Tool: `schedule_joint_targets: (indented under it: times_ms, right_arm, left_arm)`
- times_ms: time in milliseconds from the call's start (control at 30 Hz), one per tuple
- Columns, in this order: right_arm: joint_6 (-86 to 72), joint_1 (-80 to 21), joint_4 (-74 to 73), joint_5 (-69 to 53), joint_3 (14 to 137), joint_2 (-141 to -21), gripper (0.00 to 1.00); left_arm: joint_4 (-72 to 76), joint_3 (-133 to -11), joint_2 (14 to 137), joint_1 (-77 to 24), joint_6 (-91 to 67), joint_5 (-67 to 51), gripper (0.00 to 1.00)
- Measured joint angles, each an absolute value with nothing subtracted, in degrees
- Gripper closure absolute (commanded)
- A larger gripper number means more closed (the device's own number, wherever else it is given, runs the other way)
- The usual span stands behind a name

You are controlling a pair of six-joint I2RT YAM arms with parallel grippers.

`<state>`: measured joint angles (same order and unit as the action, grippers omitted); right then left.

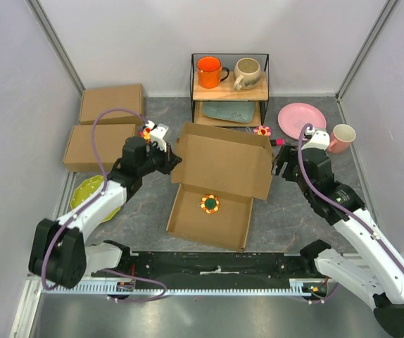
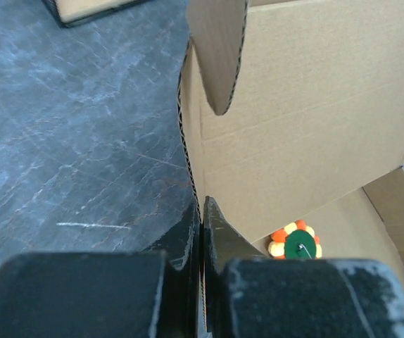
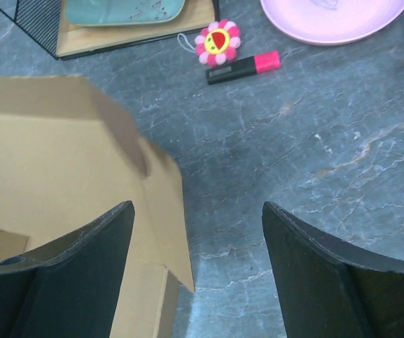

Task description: Fold the paper box

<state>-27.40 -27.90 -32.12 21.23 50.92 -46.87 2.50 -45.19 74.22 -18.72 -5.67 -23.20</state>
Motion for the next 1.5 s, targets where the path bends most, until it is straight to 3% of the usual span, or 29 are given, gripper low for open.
schedule_joint_targets:
  times_ms: [167,400,733,933,1033,1167,1267,1500]
  right_arm:
    - [-26.02,-27.90,-30.26,22.81,50.48,-47.40,0.16]
    - [-25.69,-27.90,-23.07,17.87,44.45,-47.31,0.18]
    - [-23.97,-27.90,-15.97,12.47,41.58,-48.64,0.19]
    - [-21.58,-27.90,-11.75,12.91,41.65,-56.82,0.21]
    - [-20.38,-27.90,-10.20,12.91,41.89,-61.19,0.30]
    - [-19.68,-27.92,-9.56,12.14,42.33,-62.89,0.50]
    - [-20.27,-27.90,-9.45,11.57,43.20,-62.81,0.60]
    - [-22.04,-28.51,-9.47,11.09,43.72,-62.06,0.74]
  left_arm:
    - [12.27,-32.82,62.37,-20.56,-5.69,-15.42,0.98]
    - [16.36,-29.06,57.43,-23.20,-5.69,-6.26,0.98]
    - [18.48,-28.69,58.15,-25.26,-5.74,-2.98,0.98]
    - [19.97,-28.67,59.00,-25.67,-5.82,-2.96,0.98]
    - [20.58,-28.51,59.16,-25.91,-5.93,-2.90,0.98]
    - [21.32,-27.62,59.16,-26.83,-6.37,-1.61,0.98]
    - [22.09,-26.79,59.16,-28.51,-6.92,0.99,0.98]
    - [28.75,-23.05,59.24,-34.63,-8.12,9.80,0.95]
